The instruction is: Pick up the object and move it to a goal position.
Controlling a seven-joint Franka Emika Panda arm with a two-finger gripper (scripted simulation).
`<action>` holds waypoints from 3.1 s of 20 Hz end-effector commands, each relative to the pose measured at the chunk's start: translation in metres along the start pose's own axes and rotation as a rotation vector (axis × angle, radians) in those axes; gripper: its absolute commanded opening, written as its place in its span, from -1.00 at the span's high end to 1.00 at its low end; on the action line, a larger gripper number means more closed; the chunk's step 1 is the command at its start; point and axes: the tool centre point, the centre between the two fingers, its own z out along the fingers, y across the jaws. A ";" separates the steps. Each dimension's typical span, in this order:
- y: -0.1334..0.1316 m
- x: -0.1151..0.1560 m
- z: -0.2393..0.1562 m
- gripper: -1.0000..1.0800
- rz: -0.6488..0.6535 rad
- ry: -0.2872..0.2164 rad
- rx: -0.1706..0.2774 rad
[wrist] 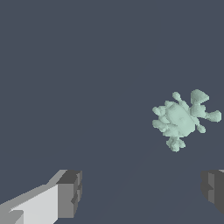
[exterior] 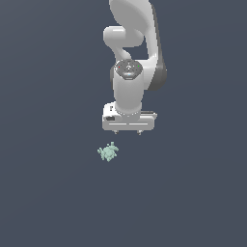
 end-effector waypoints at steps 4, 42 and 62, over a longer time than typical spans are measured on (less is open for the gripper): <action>0.010 0.005 0.008 -0.92 0.108 0.000 0.002; 0.096 0.031 0.068 -0.92 0.924 0.017 -0.014; 0.097 0.031 0.117 1.00 0.930 0.017 -0.014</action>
